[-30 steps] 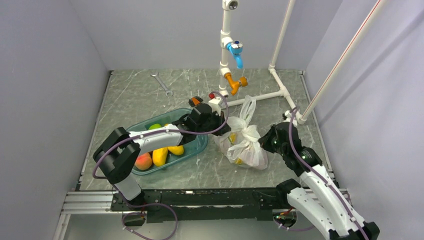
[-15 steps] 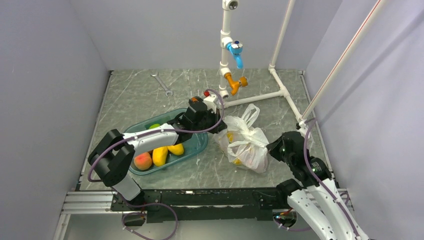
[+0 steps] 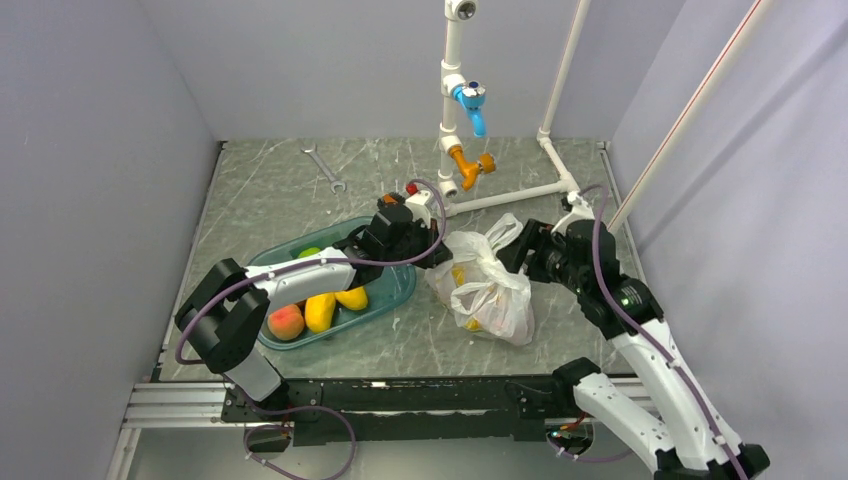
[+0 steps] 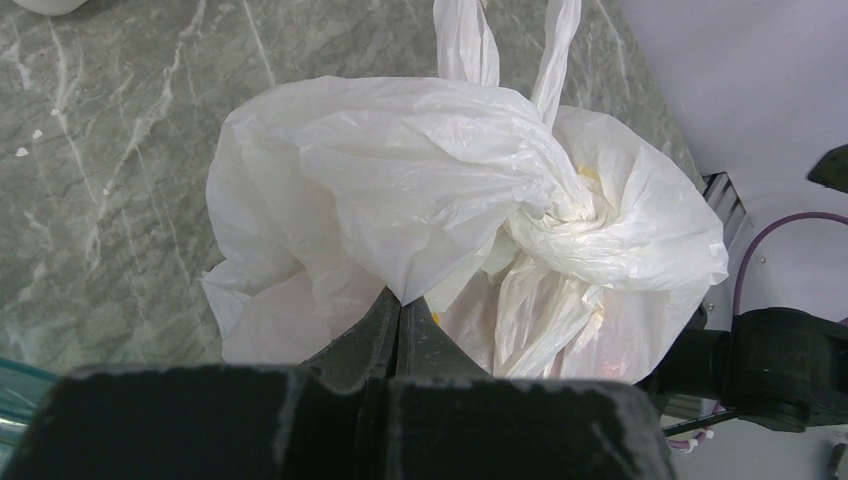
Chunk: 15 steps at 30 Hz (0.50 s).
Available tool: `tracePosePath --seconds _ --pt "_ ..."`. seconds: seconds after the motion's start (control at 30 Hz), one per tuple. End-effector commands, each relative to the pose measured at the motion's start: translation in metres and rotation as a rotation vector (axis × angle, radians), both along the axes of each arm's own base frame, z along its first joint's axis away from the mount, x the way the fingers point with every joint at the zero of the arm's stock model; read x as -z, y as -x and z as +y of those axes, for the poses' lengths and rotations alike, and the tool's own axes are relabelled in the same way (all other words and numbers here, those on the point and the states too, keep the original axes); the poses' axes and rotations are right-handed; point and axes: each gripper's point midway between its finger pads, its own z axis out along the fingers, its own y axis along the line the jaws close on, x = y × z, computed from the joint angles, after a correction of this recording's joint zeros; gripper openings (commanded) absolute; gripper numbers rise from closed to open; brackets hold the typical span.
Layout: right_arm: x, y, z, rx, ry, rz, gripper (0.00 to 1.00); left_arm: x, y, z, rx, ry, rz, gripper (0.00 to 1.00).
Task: Take the fake fruits out of the plastic bag
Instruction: Untie the plastic bag at the center of the board.
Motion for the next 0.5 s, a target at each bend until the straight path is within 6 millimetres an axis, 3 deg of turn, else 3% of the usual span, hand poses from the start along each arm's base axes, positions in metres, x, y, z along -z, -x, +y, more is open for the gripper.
tracePosePath --seconds 0.0,0.2,0.27,0.47 --pt "-0.020 -0.010 0.023 -0.091 -0.061 -0.036 0.70 -0.023 0.003 -0.010 0.021 0.081 -0.025 0.00" --pt "0.022 -0.026 0.004 -0.052 0.145 0.067 0.70 -0.025 0.003 -0.012 0.026 0.080 -0.031 0.00" --pt "0.032 -0.028 0.006 -0.075 0.184 0.087 0.70 -0.024 0.003 -0.013 0.030 0.075 -0.029 0.00" --pt "0.044 -0.027 0.002 -0.020 0.378 0.076 0.69 -0.020 0.003 -0.014 0.037 0.063 -0.018 0.00"
